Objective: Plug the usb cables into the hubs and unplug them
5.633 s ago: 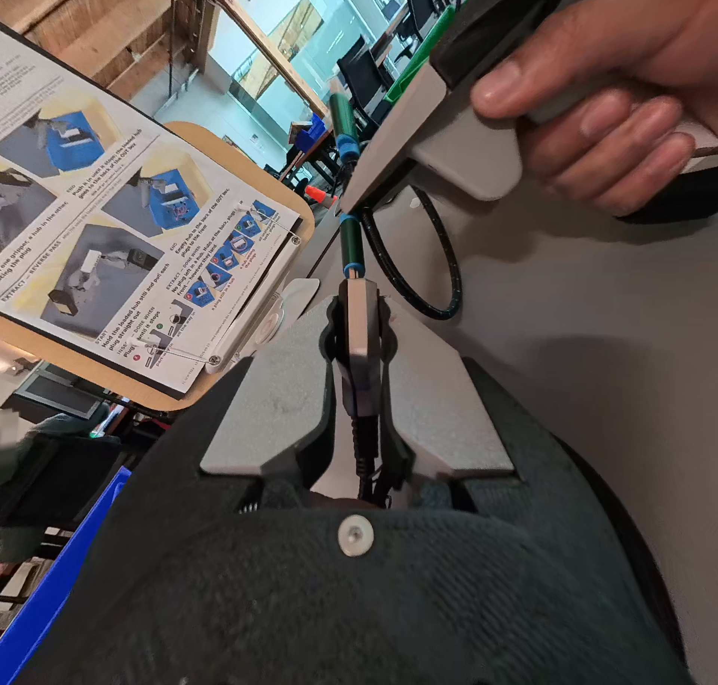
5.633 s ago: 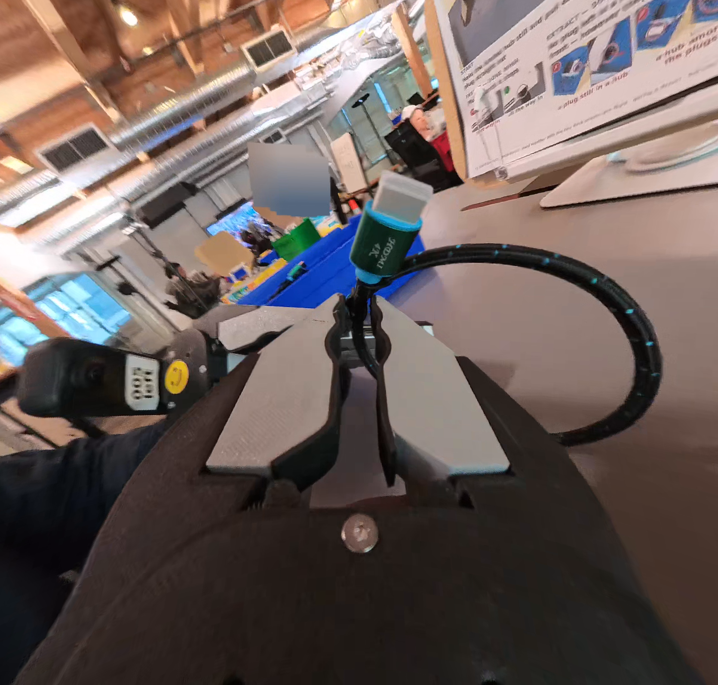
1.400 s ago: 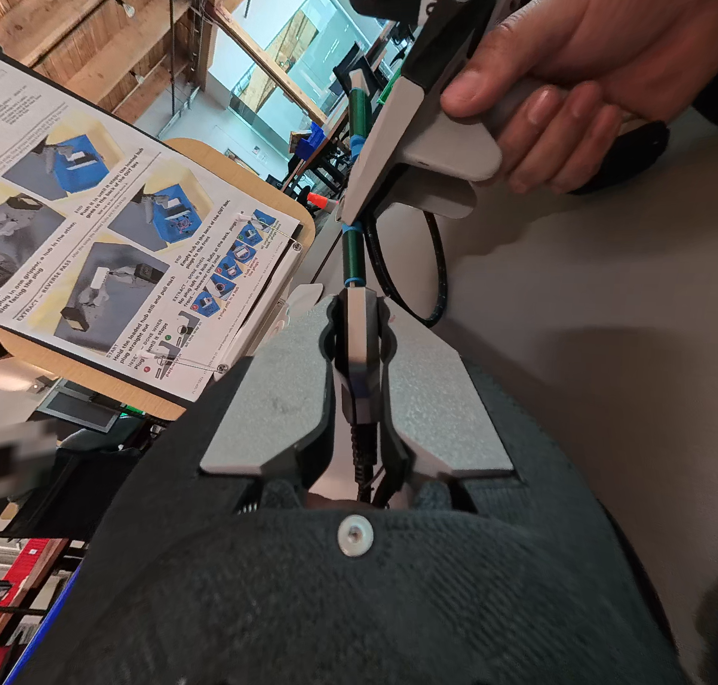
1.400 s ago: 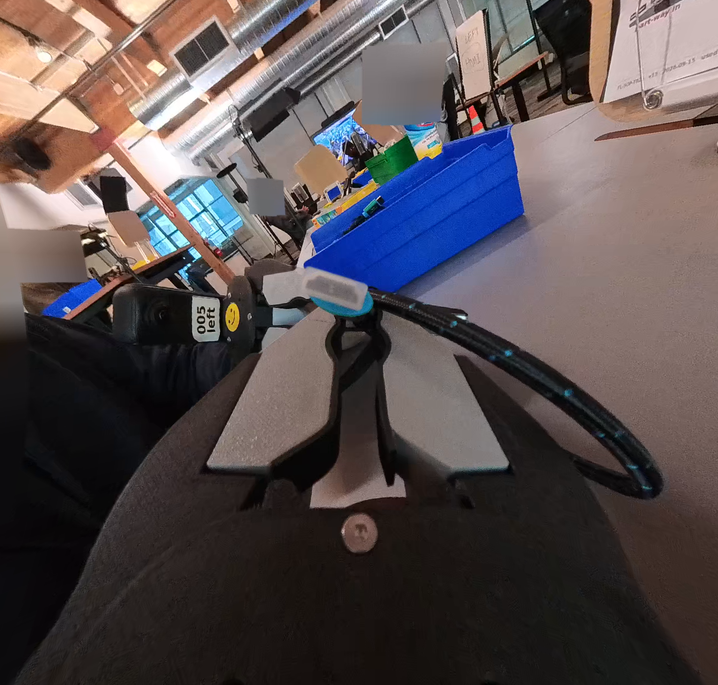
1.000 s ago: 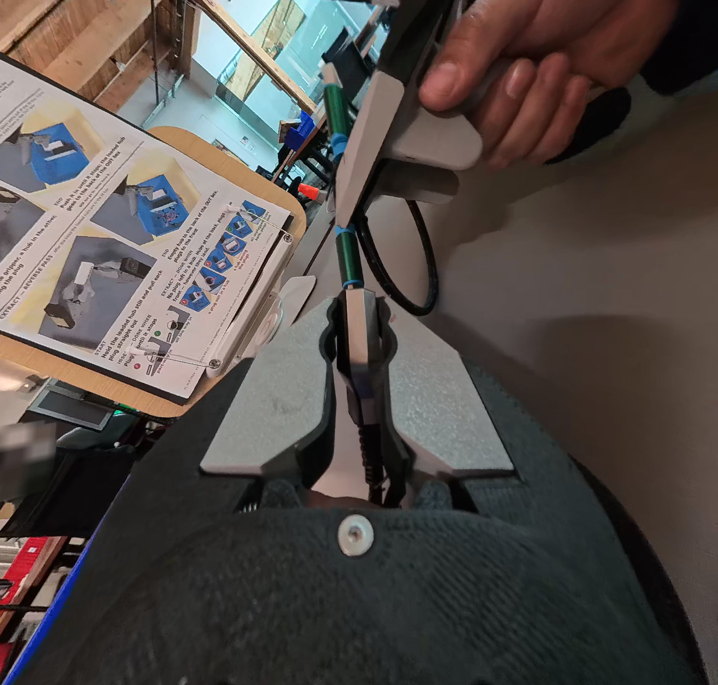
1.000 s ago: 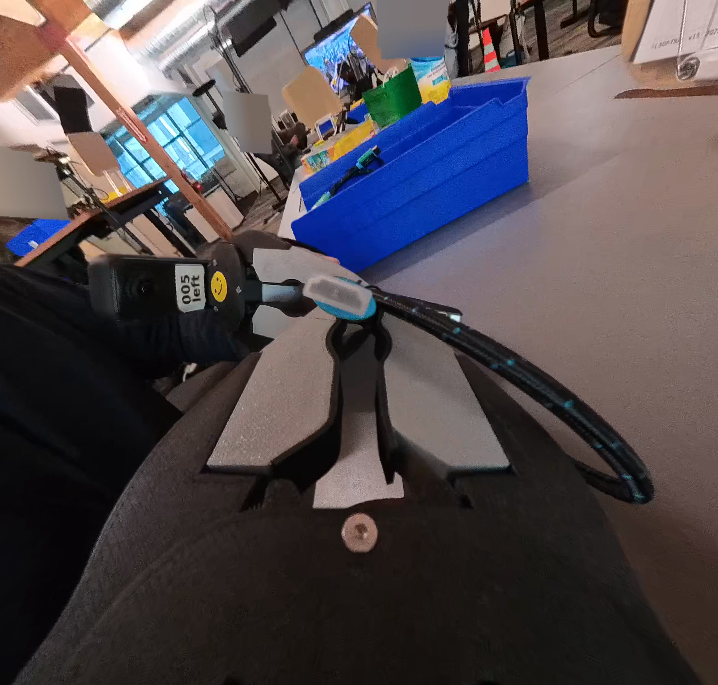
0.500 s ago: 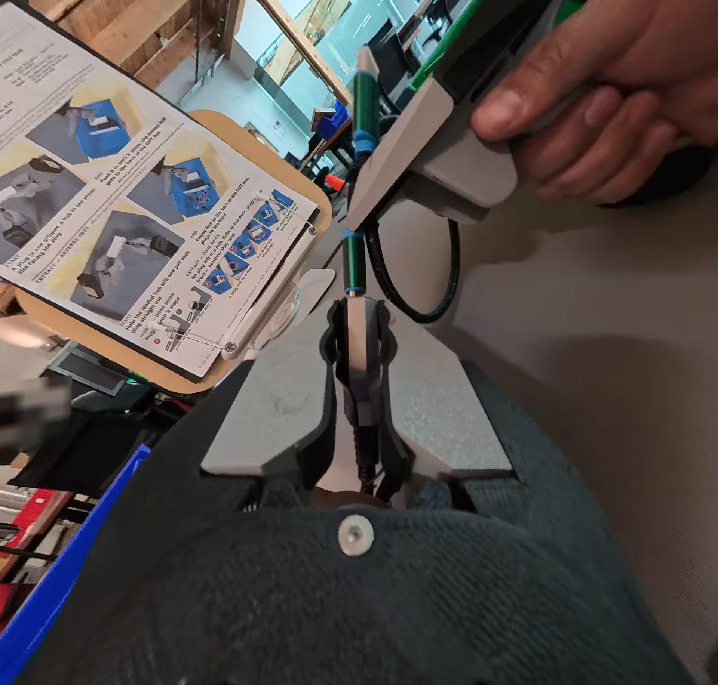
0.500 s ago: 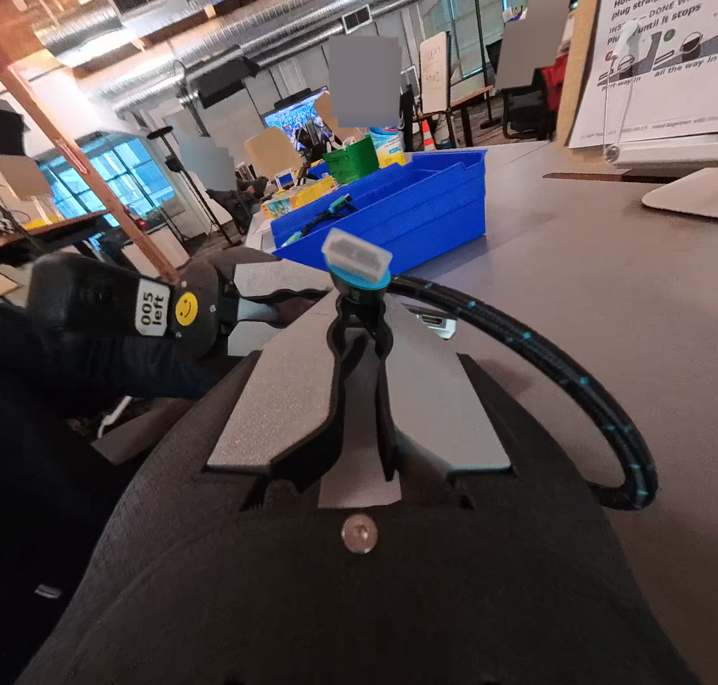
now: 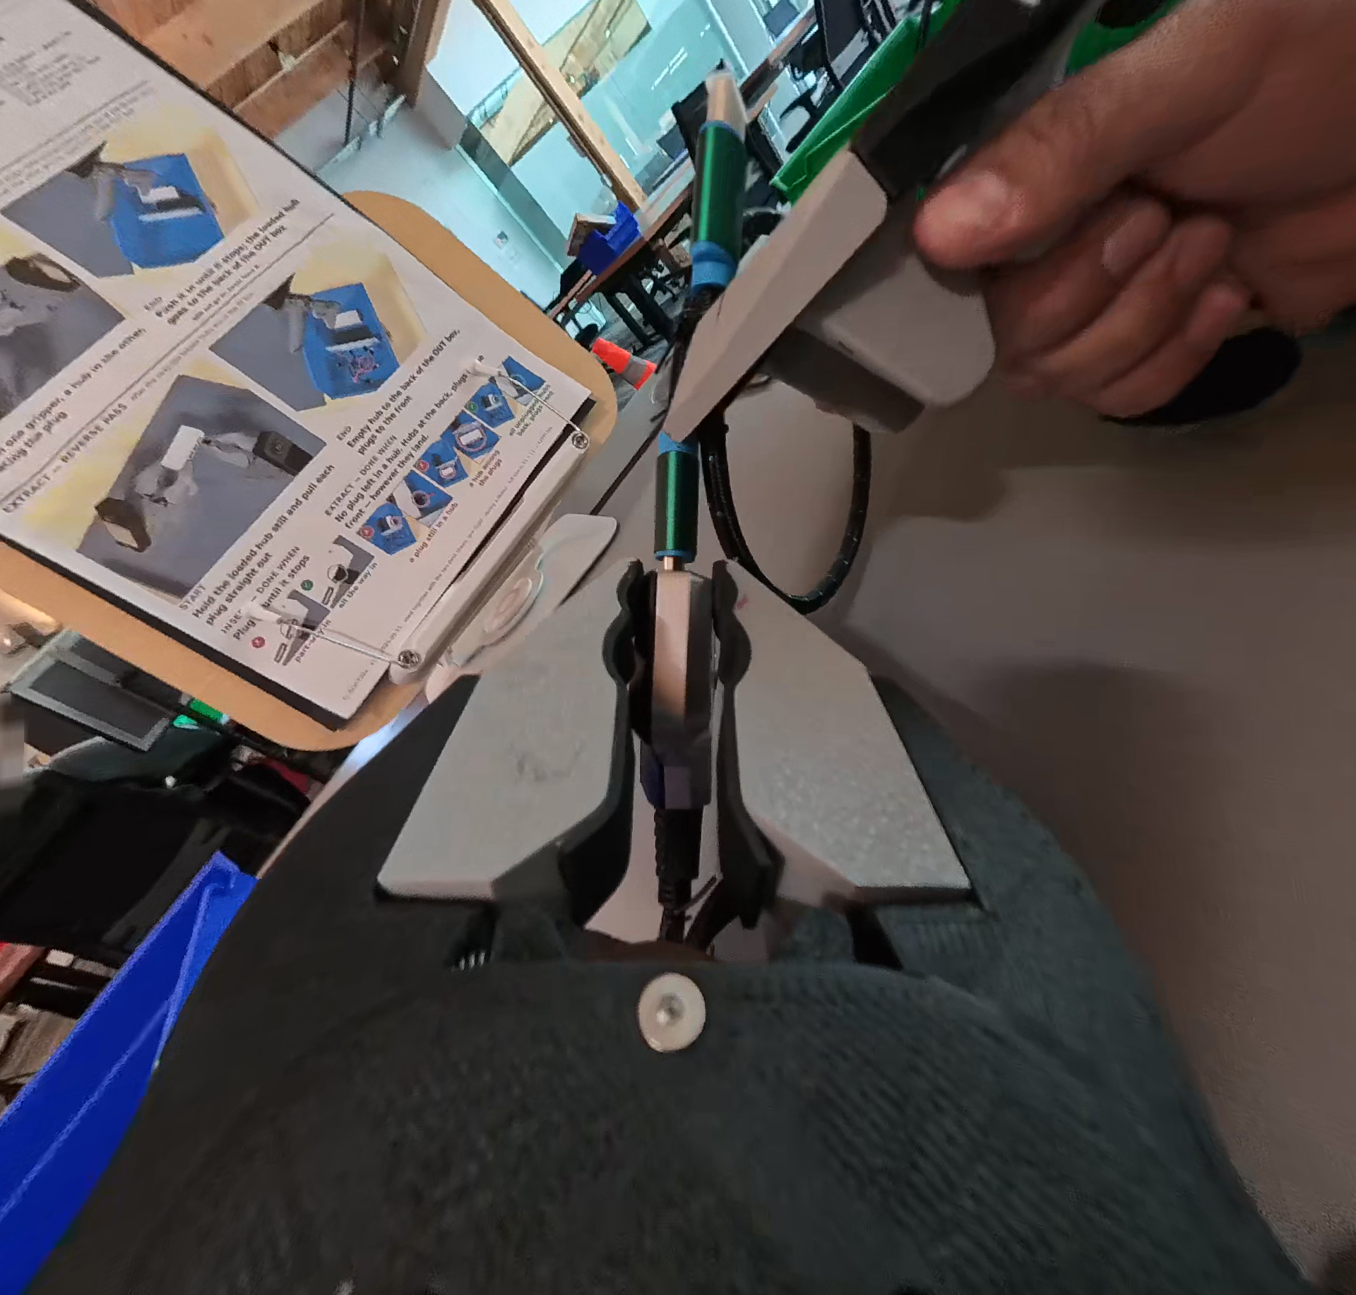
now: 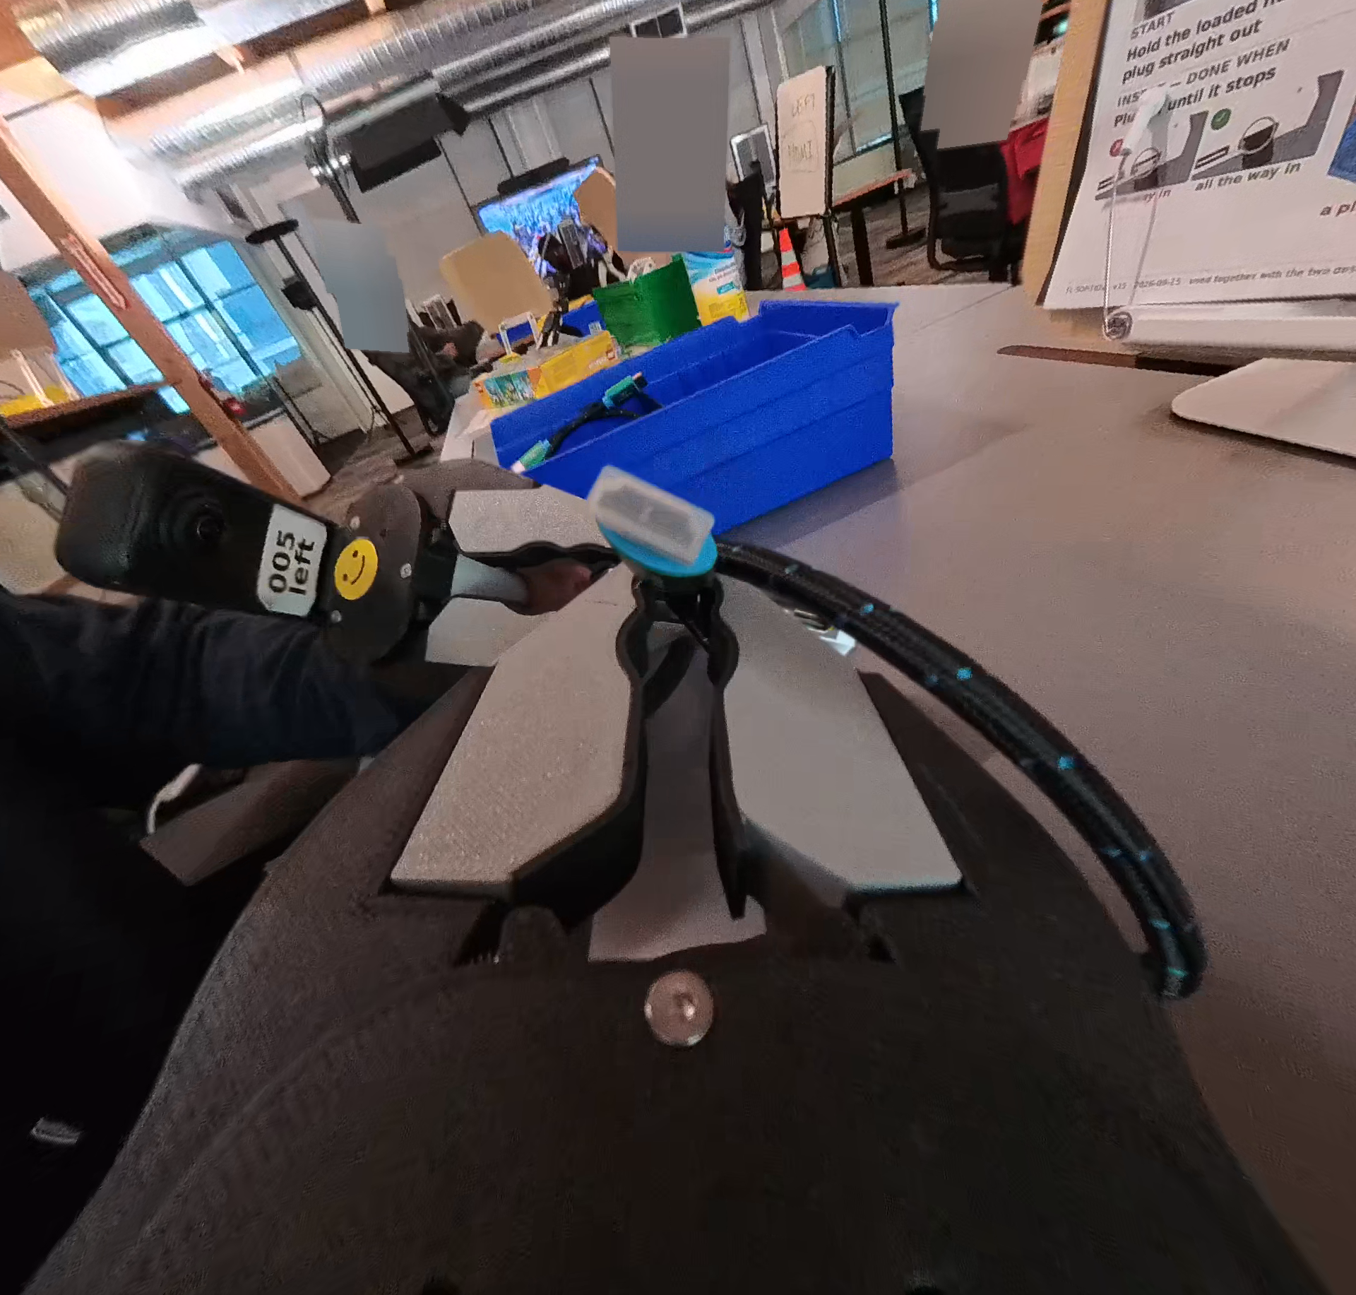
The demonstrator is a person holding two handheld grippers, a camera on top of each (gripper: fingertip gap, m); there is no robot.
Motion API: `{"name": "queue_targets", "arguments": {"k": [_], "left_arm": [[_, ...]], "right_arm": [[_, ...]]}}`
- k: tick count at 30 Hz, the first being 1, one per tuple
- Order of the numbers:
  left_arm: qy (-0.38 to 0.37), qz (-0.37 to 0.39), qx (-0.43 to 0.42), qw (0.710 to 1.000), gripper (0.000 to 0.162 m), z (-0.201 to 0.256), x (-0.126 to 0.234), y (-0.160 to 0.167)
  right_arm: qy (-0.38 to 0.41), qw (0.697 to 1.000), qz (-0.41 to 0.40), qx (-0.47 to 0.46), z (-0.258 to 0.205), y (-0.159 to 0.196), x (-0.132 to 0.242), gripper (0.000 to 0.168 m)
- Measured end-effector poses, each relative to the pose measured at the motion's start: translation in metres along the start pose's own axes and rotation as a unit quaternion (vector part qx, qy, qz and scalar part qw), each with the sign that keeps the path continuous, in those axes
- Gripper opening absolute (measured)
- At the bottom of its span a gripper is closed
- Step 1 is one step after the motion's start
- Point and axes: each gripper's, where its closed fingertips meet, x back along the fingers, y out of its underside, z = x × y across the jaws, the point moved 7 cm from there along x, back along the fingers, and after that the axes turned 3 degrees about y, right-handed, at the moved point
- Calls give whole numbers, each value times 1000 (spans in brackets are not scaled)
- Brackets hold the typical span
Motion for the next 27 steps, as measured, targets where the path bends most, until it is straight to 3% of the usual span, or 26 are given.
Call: {"name": "queue_targets", "arguments": {"k": [4,8,12,15,17,20,27], "left_arm": [[4,-17,-42,999,16,1,0,7],[3,-16,-64,998,17,0,3,8],[13,-5,-116,993,16,10,4,0],[13,-2,-145,989,16,16,4,-4],[13,2,-157,988,17,19,5,-7],[15,4,-157,987,16,21,6,-9],[46,5,-107,993,23,23,6,-6]], "right_arm": [[45,992,-76,89,-7,4,16,22],[101,951,-149,251,-31,5,36,27],[199,857,-132,456,-55,-24,39,30],[191,786,-180,559,-63,-22,21,28],[161,764,-258,569,-56,-6,6,37],[146,736,-299,590,-42,7,-5,22],[141,739,-294,590,-41,18,-6,10]]}}
